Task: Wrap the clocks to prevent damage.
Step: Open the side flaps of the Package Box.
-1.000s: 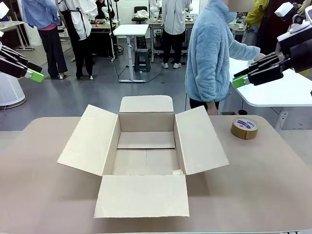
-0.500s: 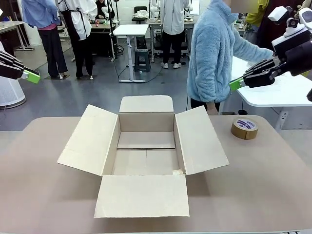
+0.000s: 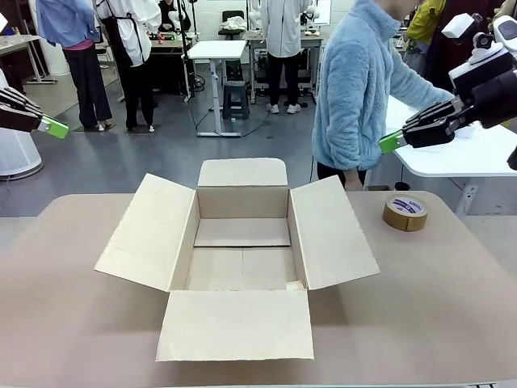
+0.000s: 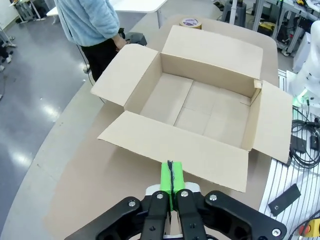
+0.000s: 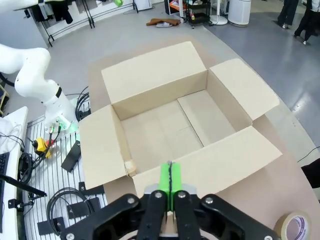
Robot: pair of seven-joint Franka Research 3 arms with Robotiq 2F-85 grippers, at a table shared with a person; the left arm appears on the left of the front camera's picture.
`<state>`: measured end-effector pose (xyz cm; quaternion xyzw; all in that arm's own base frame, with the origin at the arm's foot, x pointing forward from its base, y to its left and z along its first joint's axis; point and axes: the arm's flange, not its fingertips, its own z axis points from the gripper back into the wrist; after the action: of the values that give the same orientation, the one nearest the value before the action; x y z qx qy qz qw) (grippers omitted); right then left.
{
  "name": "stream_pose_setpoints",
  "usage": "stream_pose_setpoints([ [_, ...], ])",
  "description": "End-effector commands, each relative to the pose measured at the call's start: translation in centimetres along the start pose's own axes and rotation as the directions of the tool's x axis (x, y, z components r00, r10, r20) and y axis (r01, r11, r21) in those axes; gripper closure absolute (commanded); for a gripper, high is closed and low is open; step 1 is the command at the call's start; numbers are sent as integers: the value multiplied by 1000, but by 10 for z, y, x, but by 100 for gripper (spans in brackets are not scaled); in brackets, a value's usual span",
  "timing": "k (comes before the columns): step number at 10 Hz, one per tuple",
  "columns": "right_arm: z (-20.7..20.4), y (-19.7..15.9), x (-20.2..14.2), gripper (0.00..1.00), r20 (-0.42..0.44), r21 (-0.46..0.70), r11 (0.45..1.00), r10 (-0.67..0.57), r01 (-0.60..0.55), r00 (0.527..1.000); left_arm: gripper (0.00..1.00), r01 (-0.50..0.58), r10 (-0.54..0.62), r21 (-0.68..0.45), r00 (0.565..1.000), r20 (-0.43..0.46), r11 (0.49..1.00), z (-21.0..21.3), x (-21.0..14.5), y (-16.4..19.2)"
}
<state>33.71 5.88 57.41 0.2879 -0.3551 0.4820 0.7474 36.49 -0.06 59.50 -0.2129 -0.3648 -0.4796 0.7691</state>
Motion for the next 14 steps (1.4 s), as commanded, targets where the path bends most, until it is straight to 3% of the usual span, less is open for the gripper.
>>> stream_pose_setpoints([
  [1, -19, -5, 14, 100, 105, -5, 963, -269, 271, 957, 100, -140, 142, 58, 989, -33, 988, -9, 11, -6],
  [3, -63, 3, 34, 100, 125, -137, 818, -546, 559, 829, 100, -296, 313, 179, 947, -71, 938, -39, 39, -20],
  [5, -111, 14, 46, 100, 62, -249, 721, -654, 647, 754, 100, -404, 463, 279, 866, -190, 871, -85, 65, -42],
  [7, -148, 21, 43, 100, -95, -461, 670, -690, 582, 718, 100, -386, 498, 353, 803, -326, 852, -124, 73, -64],
  [9, -161, 28, 40, 100, -185, -618, 639, -683, 457, 706, 100, -341, 527, 428, 713, -463, 837, -158, 73, -82],
  [11, -168, 30, 36, 100, -269, -627, 663, -678, 410, 684, 100, -281, 537, 486, 648, -540, 828, -182, 68, -90],
  [12, -167, 31, 38, 100, -313, -550, 723, -642, 417, 700, 100, -291, 511, 442, 668, -541, 848, -182, 69, -89],
  [13, -169, 28, 20, 100, -224, -647, 644, -671, 407, 706, 100, -301, 537, 477, 679, -500, 825, -178, 55, -92],
  [14, -169, 28, 20, 100, -224, -647, 644, -671, 407, 706, 100, -301, 537, 477, 679, -500, 825, -178, 55, -92],
])
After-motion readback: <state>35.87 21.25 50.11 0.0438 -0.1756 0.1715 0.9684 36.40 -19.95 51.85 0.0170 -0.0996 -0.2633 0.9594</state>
